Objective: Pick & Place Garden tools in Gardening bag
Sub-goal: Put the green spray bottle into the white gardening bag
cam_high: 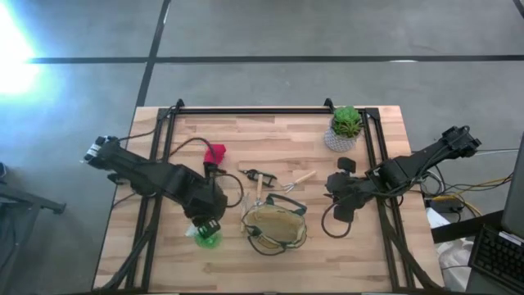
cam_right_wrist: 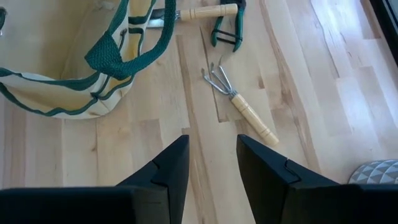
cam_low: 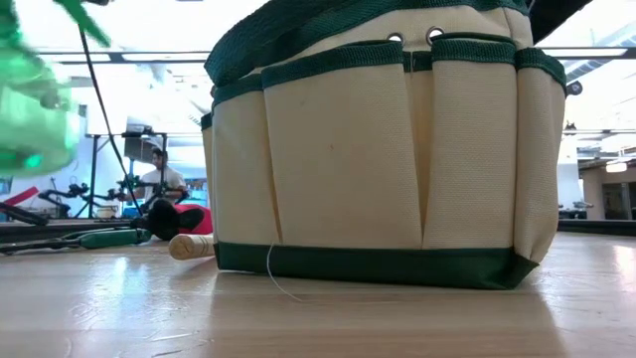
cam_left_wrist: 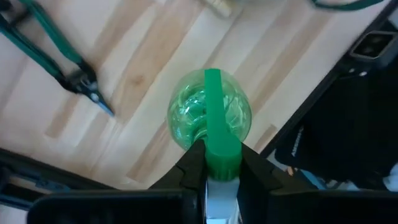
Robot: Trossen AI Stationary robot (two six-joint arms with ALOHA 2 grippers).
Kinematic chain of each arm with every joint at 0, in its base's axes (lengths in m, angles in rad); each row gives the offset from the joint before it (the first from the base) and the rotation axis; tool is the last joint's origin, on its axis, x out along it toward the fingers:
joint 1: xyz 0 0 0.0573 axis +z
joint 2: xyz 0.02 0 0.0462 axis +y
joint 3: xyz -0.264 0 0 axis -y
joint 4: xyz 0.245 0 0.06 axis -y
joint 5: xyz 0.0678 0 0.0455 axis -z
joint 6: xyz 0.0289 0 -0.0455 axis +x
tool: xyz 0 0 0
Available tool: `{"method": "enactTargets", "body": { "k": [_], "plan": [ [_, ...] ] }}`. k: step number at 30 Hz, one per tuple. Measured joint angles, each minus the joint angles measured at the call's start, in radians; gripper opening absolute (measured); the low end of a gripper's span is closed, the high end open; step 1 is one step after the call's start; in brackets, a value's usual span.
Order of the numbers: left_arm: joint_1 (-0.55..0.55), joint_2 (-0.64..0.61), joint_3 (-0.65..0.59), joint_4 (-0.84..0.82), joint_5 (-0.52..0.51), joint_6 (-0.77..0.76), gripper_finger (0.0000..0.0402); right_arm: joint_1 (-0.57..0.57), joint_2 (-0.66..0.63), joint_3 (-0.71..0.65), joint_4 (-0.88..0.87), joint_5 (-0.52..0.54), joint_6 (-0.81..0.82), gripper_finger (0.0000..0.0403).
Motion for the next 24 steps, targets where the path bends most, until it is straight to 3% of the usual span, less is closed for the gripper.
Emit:
{"method": "enactTargets", "body": {
  "k": [7,14,24],
  "plan": [
    [0.020,-0.003,0.184,-0.074,-0.107,0.081,0.0054,-0.001,0.000,0.000,0.004,0.000,0.010,0.0114],
    [0.065,-0.002,0.322,-0.076,-0.205,0.257,0.0054,0.000,0.000,0.000,0.006,0.052,0.089,0.0110],
    [0.186,0.020,0.361,0.030,-0.235,0.594,0.0054,0.000,-0.001,0.000,0.153,0.129,0.148,0.0118]
  ]
}}
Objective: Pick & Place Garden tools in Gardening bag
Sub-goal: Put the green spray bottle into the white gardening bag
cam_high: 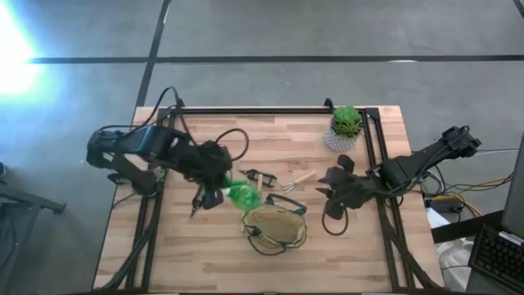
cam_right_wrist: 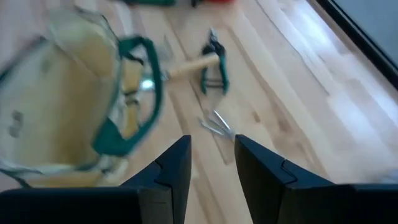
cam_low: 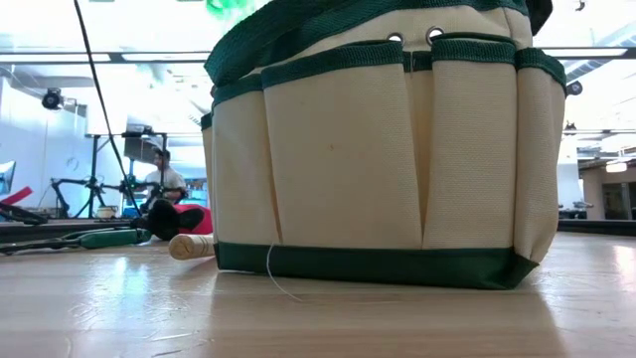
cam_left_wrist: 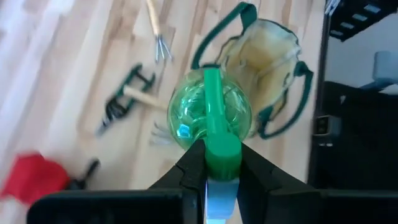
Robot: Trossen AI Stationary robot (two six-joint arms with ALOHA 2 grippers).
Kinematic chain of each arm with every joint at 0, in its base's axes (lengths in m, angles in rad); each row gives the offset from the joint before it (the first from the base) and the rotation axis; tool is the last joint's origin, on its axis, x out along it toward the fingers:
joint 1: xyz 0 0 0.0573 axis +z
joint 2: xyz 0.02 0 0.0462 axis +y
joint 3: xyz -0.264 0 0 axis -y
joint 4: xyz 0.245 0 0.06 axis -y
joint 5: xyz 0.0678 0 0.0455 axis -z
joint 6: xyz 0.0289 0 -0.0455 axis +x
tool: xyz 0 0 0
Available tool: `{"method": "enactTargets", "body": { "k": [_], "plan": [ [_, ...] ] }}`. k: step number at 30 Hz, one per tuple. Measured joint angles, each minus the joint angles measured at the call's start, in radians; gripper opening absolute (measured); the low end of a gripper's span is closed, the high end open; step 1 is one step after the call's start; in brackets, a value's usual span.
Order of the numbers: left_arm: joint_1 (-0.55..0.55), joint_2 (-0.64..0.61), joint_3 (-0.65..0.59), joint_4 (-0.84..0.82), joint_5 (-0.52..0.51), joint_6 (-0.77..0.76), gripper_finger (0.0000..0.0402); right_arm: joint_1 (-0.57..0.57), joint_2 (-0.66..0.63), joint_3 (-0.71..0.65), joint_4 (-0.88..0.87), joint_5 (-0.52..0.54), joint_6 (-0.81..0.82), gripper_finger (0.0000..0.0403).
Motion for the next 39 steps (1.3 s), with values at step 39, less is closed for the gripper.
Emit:
{"method": "enactTargets", "body": {
  "k": [39],
  "plan": [
    [0.041,0.397,0.431,-0.133,0.057,0.442,0.0054,-0.174,0.294,0.337,0.317,-0.213,-0.474,0.0146]
  ]
}}
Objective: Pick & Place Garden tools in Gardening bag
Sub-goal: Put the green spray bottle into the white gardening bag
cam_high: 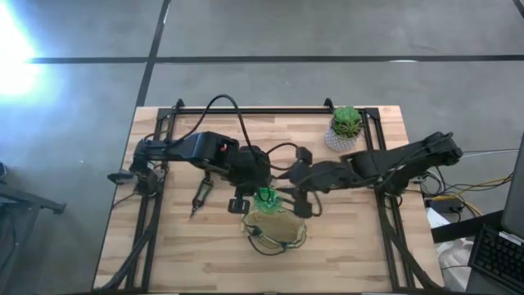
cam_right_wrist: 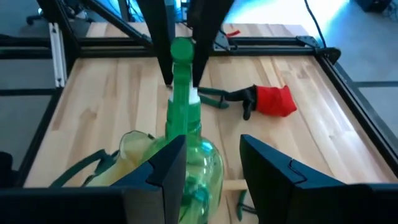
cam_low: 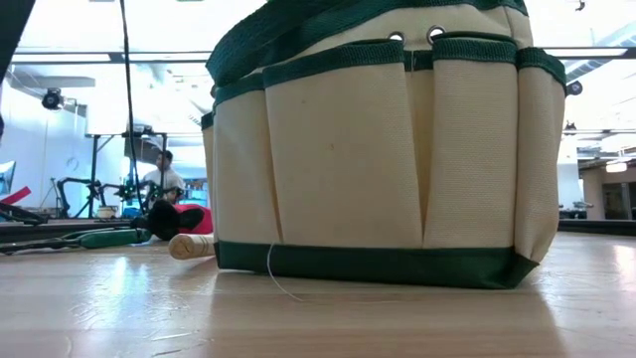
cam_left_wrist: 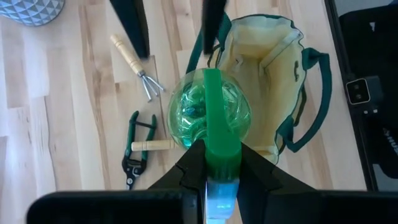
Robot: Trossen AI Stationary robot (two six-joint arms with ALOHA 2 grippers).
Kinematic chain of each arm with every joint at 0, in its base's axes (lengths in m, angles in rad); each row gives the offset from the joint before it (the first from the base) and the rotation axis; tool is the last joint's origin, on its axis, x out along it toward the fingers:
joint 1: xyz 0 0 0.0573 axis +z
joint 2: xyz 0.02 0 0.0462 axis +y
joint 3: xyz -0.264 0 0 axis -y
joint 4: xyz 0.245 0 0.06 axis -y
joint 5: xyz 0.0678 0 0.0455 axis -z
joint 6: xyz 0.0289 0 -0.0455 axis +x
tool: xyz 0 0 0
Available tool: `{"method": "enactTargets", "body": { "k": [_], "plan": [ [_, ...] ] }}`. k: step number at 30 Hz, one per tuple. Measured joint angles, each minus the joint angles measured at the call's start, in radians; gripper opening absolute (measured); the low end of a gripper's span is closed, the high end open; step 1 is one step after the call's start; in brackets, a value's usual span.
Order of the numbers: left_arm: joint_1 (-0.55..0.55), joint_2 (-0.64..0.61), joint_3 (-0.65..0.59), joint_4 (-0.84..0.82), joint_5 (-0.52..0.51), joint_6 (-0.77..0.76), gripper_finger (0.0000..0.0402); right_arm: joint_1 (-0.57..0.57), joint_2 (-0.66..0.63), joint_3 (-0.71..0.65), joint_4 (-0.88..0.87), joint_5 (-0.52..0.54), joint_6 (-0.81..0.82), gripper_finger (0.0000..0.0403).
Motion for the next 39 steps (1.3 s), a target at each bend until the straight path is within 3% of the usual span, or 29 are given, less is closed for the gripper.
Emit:
{"method": "enactTargets", "body": {
  "k": [11,24,33,39],
  "plan": [
    [0.000,-0.045,0.003,-0.032,0.001,-0.020,0.0054,-0.001,0.120,0.174,-0.175,-0.006,-0.031,0.0135],
    [-0.014,-0.073,-0.018,0.061,0.138,-0.005,0.0054,0.016,0.090,0.169,-0.300,-0.003,0.041,0.0148],
    [-0.014,-0.068,-0.137,0.135,0.129,0.012,0.0054,0.048,0.080,0.159,-0.311,-0.007,0.103,0.0145],
    [-0.013,-0.061,-0.155,0.170,0.122,0.022,0.0054,0.048,0.088,0.153,-0.299,-0.045,0.158,0.0143]
  ]
}}
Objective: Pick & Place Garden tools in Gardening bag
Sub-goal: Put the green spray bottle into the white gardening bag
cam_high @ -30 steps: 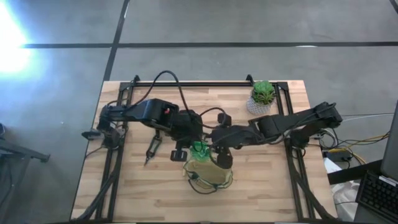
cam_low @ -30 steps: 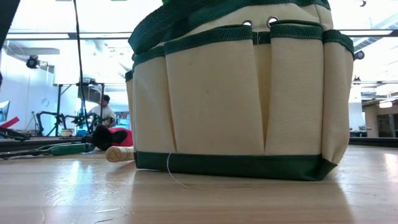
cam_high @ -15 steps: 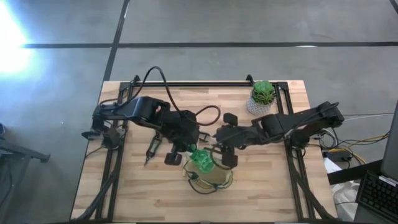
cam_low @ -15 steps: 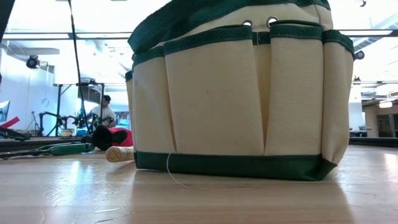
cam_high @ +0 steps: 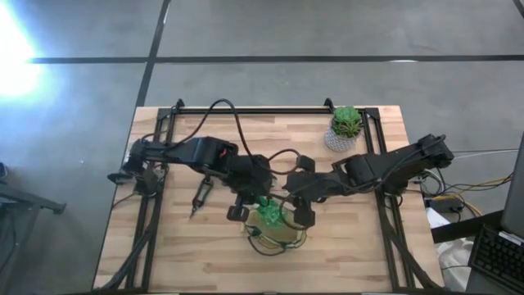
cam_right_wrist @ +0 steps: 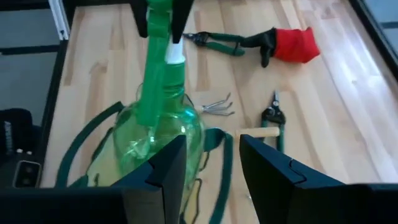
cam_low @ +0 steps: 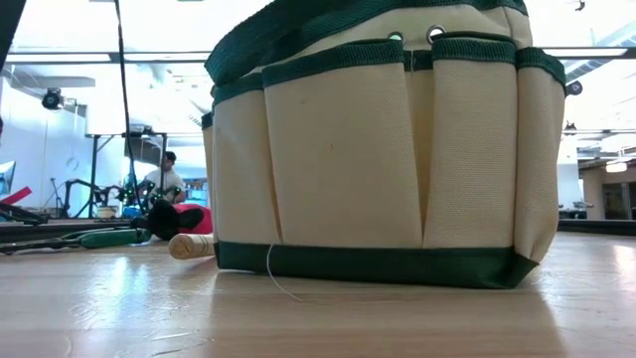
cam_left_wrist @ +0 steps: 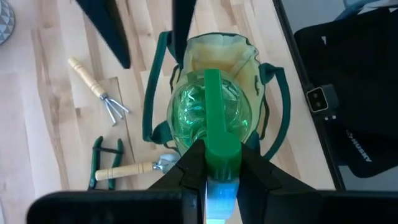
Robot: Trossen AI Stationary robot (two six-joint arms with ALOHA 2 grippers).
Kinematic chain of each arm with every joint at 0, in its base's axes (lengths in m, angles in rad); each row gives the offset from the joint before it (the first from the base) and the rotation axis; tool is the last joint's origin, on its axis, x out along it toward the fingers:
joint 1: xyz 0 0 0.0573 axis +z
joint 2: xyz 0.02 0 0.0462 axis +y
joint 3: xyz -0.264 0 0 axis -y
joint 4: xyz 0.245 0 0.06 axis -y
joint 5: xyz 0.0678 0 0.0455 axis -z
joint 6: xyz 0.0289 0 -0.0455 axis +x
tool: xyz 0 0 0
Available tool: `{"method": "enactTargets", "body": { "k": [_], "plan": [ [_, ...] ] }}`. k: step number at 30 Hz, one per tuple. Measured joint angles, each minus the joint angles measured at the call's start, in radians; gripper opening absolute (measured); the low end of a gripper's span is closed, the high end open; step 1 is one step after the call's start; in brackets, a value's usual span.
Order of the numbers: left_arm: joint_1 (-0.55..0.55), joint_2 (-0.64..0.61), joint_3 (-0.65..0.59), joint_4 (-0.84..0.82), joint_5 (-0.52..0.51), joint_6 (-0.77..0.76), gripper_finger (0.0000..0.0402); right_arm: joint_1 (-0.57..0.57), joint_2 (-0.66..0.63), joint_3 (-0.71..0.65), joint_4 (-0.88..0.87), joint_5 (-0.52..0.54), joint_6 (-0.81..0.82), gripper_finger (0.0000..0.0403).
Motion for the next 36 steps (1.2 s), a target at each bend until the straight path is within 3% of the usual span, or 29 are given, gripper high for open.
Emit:
{"method": "enactTargets", "body": {
  "k": [13,27,36],
  "plan": [
    [0.001,0.000,-0.004,0.010,-0.005,0.004,0.0054,-0.002,0.022,-0.012,0.185,-0.073,-0.020,0.0164],
    [0.001,0.000,-0.004,0.010,-0.018,0.016,0.0054,-0.031,0.035,-0.003,0.225,-0.095,-0.004,0.0167],
    [0.001,0.000,-0.004,0.016,-0.018,0.026,0.0054,-0.044,0.108,0.007,0.245,-0.147,-0.007,0.0166]
  ]
}}
